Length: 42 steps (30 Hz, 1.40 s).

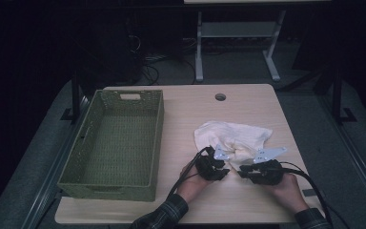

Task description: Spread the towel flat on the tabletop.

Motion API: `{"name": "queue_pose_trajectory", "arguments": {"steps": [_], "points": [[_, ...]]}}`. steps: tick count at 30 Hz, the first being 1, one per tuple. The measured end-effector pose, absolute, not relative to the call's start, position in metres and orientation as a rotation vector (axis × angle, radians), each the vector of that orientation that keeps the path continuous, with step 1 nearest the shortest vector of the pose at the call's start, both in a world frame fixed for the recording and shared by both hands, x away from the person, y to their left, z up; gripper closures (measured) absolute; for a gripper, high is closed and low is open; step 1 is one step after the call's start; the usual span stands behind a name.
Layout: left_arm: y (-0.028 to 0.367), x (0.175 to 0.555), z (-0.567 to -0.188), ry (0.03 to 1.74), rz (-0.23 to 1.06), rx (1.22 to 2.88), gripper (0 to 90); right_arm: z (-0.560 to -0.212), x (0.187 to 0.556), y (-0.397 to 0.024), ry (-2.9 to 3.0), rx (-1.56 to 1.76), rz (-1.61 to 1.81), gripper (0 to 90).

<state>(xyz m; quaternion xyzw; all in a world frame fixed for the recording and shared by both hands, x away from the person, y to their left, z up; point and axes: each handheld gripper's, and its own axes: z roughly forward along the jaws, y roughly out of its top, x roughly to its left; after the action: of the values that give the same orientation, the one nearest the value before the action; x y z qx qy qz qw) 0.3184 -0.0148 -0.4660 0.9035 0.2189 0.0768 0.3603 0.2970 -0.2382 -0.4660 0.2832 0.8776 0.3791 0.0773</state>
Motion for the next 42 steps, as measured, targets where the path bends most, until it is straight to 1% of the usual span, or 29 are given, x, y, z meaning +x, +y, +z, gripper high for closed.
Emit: {"name": "queue_pose_trajectory", "arguments": {"steps": [1, 2, 4, 9, 14, 15, 20, 26, 28, 29, 30, 33, 38, 41, 42], "points": [[-0.014, 0.319, -0.466, 0.576, 0.192, 2.324, 79.2, -0.465, 0.297, -0.239, 2.623, 0.859, 1.133, 83.2], [-0.013, 0.320, -0.465, 0.576, 0.192, 2.331, 81.9, -0.464, 0.298, -0.241, 2.617, 0.850, 1.128, 84.4], [-0.011, 0.320, -0.462, 0.589, 0.200, 2.317, 83.6, -0.461, 0.299, -0.246, 2.605, 0.854, 1.127, 85.2], [0.000, 0.322, -0.453, 0.621, 0.230, 2.295, 84.1, -0.455, 0.300, -0.259, 2.565, 0.894, 1.142, 85.7], [0.020, 0.329, -0.444, 0.701, 0.271, 2.261, 84.1, -0.449, 0.304, -0.283, 2.498, 0.945, 1.144, 86.3], [0.028, 0.332, -0.441, 0.743, 0.283, 2.248, 84.3, -0.448, 0.306, -0.292, 2.473, 0.969, 1.129, 86.5], [0.042, 0.340, -0.441, 0.820, 0.329, 2.244, 84.3, -0.449, 0.313, -0.318, 2.417, 1.057, 1.091, 86.8], [0.048, 0.345, -0.445, 0.884, 0.340, 2.241, 84.3, -0.452, 0.318, -0.338, 2.399, 1.136, 1.079, 86.8], [0.048, 0.345, -0.446, 0.878, 0.331, 2.245, 84.2, -0.453, 0.319, -0.343, 2.435, 1.135, 1.157, 80.9], [0.047, 0.345, -0.447, 0.880, 0.325, 2.246, 84.2, -0.453, 0.319, -0.343, 2.435, 1.135, 1.157, 80.9], [0.046, 0.345, -0.448, 0.873, 0.319, 2.257, 84.2, -0.451, 0.318, -0.345, 2.432, 1.121, 1.217, 76.0], [0.046, 0.346, -0.449, 0.866, 0.317, 2.271, 84.2, -0.448, 0.317, -0.346, 2.412, 1.115, 1.258, 75.0], [0.047, 0.346, -0.450, 0.875, 0.307, 2.266, 84.2, -0.449, 0.310, -0.350, 2.417, 1.142, 1.182, 77.2], [0.046, 0.346, -0.450, 0.874, 0.307, 2.265, 84.2, -0.452, 0.310, -0.353, 2.425, 1.159, 1.160, 77.1], [0.046, 0.346, -0.450, 0.872, 0.307, 2.267, 84.2, -0.455, 0.313, -0.354, 2.444, 1.181, 1.152, 72.6]]}}
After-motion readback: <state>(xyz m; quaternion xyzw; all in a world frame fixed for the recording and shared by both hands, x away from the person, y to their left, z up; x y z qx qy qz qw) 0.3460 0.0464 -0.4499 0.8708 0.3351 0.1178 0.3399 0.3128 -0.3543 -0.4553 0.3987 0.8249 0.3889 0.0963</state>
